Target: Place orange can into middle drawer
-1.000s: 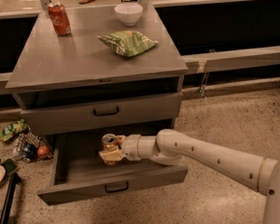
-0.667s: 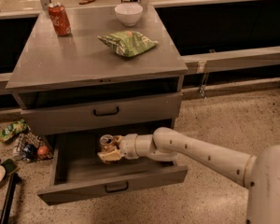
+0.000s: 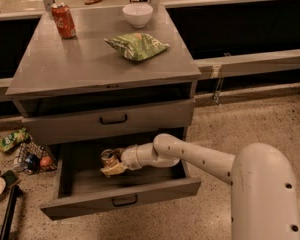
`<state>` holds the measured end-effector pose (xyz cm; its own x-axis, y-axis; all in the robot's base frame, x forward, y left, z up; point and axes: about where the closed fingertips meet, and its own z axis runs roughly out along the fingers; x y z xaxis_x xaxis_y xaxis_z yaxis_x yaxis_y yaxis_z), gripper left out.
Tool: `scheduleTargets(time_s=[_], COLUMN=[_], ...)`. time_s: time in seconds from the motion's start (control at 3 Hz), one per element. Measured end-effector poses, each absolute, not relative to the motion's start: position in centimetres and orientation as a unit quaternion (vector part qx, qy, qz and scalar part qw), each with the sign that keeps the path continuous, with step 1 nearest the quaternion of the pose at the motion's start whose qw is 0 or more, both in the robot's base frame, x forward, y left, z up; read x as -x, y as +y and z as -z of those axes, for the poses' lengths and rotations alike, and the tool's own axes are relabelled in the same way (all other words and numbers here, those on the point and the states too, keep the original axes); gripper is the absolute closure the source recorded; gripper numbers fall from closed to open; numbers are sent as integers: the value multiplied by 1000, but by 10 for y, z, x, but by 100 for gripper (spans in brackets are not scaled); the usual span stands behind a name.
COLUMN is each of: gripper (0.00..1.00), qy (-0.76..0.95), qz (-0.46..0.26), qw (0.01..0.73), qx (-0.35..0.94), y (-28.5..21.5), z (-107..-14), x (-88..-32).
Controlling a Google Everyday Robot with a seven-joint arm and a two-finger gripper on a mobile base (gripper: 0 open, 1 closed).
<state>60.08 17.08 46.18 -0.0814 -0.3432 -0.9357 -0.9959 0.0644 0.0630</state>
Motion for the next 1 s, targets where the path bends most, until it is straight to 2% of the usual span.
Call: scheduleTargets(time_s=[1.0], gripper=[29], qy=[625], qz=[-387], qw=[398], qx=[548], y=[191], z=[-420], x=[-603])
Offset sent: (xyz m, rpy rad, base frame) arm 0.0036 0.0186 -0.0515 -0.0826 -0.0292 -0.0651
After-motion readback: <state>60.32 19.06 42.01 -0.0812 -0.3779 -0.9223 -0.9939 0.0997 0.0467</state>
